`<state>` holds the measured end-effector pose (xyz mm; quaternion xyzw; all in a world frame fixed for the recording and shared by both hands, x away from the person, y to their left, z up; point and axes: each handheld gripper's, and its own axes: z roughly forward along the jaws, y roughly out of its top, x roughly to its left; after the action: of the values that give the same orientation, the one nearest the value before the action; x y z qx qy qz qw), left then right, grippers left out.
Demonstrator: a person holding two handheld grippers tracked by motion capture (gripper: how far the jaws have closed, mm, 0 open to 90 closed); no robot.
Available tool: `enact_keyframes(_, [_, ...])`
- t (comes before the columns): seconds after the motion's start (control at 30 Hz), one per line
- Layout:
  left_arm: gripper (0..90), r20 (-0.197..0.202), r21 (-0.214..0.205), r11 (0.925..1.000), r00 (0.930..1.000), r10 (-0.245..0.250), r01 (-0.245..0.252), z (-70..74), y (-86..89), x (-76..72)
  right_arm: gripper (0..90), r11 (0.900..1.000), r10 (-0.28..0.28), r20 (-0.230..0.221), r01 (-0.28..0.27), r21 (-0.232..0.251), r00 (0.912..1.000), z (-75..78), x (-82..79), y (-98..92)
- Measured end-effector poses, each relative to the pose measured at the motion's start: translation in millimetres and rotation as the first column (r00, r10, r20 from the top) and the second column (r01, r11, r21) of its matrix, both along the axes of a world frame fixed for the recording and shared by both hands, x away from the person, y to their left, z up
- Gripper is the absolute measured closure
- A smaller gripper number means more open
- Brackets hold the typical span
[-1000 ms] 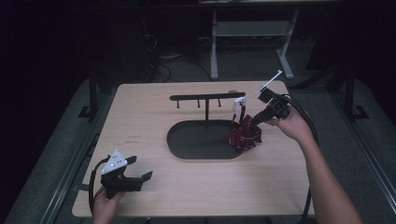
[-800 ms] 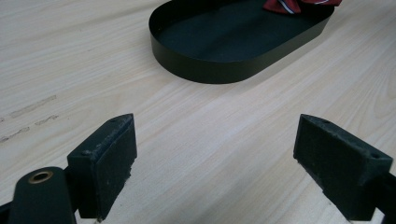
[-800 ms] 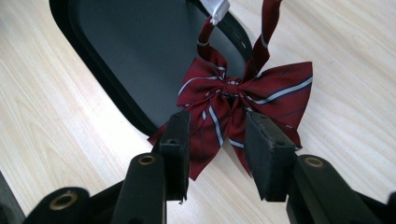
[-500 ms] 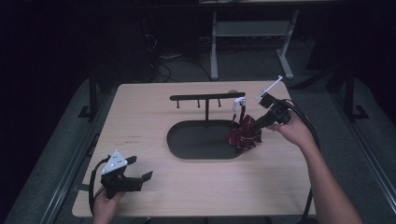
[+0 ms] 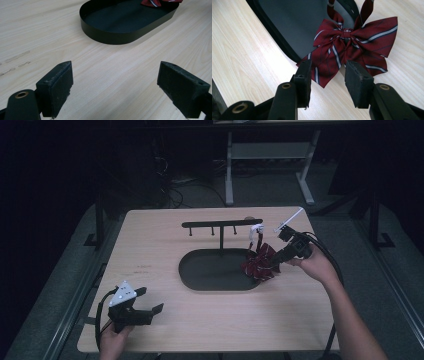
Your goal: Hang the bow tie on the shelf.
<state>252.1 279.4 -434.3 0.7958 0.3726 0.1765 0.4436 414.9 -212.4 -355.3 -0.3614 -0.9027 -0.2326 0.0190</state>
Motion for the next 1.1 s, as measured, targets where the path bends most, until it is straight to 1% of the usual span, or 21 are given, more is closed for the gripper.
enact_keyframes(0.17, [13.1,0.000,-0.002,1.0000,1.0000,0.002,-0.002,0.0,-0.1,-0.1,54.5,1.0000,0.000,0.000,0.000,0.001,1.0000,-4.9,-3.7,-1.5])
enact_keyframes(0.27, [13.1,0.000,-0.001,1.0000,1.0000,0.002,-0.002,0.1,-0.1,-0.1,53.7,1.0000,0.001,-0.009,-0.001,-0.002,1.0000,-8.0,-5.8,-2.6])
enact_keyframes(0.33, [13.1,0.001,0.001,1.0000,1.0000,0.001,-0.001,0.2,0.2,-0.2,53.6,1.0000,0.000,-0.008,0.000,0.007,1.0000,-9.4,-7.9,-3.9])
enact_keyframes(0.7, [13.1,0.000,-0.002,1.0000,1.0000,0.003,-0.003,0.0,-0.3,-0.2,50.4,0.9997,-0.017,-0.014,0.017,0.016,0.9998,-18.6,-17.1,-11.1])
enact_keyframes(0.9, [13.1,0.000,0.001,1.0000,1.0000,0.001,-0.001,-0.1,-0.4,-0.2,49.3,0.9998,-0.017,-0.019,0.017,0.013,0.9997,-23.9,-22.8,-14.6])
enact_keyframes(1.1, [13.1,-0.001,0.001,1.0000,1.0000,0.002,-0.002,-0.1,-0.5,-0.2,47.2,0.9997,-0.023,-0.013,0.024,0.009,0.9996,-28.9,-29.5,-16.4])
